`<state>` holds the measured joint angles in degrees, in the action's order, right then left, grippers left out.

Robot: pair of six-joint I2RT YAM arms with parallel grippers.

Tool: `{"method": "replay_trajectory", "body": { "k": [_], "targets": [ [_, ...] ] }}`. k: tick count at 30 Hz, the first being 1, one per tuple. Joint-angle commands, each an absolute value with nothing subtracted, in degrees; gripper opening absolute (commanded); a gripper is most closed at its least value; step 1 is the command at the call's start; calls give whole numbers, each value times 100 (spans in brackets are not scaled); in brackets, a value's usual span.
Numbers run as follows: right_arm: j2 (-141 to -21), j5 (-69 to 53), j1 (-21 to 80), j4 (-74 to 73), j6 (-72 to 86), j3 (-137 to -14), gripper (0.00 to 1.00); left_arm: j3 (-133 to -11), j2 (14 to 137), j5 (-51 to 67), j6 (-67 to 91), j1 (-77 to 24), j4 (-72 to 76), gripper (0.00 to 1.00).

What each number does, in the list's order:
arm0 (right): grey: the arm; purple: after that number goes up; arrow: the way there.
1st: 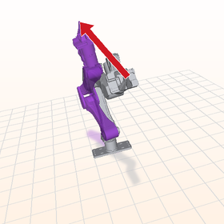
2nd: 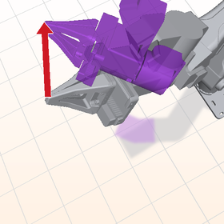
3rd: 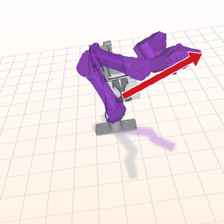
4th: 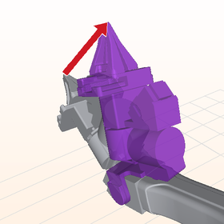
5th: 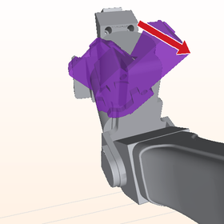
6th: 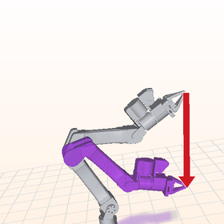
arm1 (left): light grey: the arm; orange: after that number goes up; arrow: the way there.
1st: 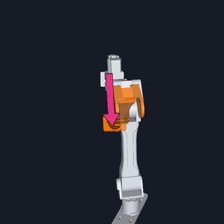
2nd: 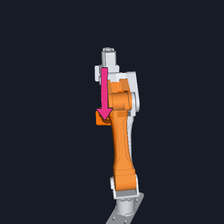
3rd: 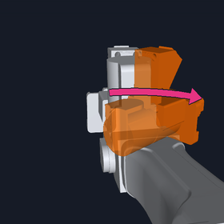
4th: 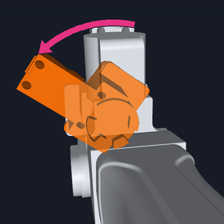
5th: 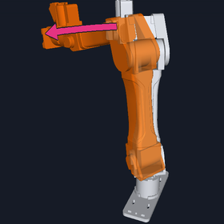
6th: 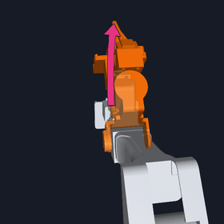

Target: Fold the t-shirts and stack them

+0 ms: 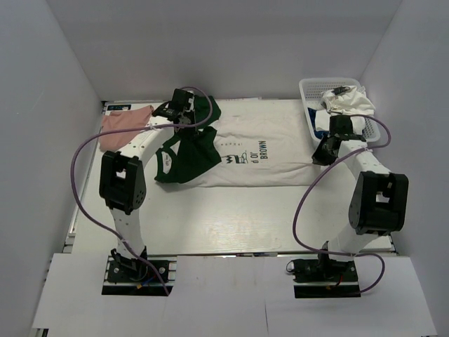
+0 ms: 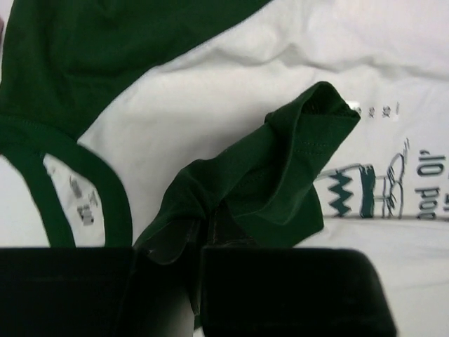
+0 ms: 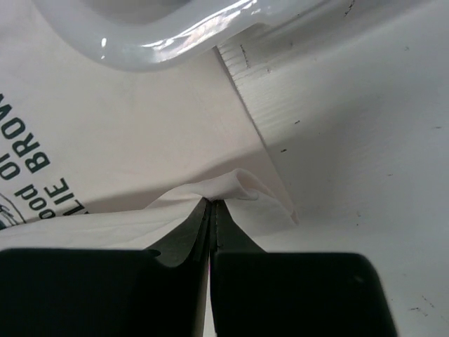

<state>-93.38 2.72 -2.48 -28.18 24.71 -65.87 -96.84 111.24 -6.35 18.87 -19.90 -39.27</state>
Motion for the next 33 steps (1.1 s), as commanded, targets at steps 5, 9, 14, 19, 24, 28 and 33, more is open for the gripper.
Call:
{"method": "replay_trajectory", "body": {
  "k": [5, 9, 14, 19, 24, 28, 33],
  "targets": [
    [-9624, 607, -193, -2505, 2356, -7074, 4, -10580, 11811, -554, 1407, -1784, -2900, 40],
    [-9405, 607, -132, -2654, 2311, -7206, 42, -11627, 12506, -755, 1538, -1618, -3943, 84],
    [-8870, 431, -18, -2725, 2329, -7084, 66, -11120, 11920, -633, 1644, -1564, -3771, 99],
    [-8430, 361, 219, -2751, 2347, -6751, 90, -10006, 10752, -327, 1890, -1625, -3622, 99],
    [-8349, 132, 606, -2505, 2294, -6337, 90, -8337, 10073, 875, 2258, -1705, -3148, 99],
    [-8709, 61, 843, -2295, 2338, -6161, 90, -7279, 9870, 1239, 2548, -1705, -2523, 99],
    [-9429, -44, 923, -2171, 2259, -6214, 90, -6646, 10045, 1239, 2602, -1705, -2383, 99]
  ]
}}
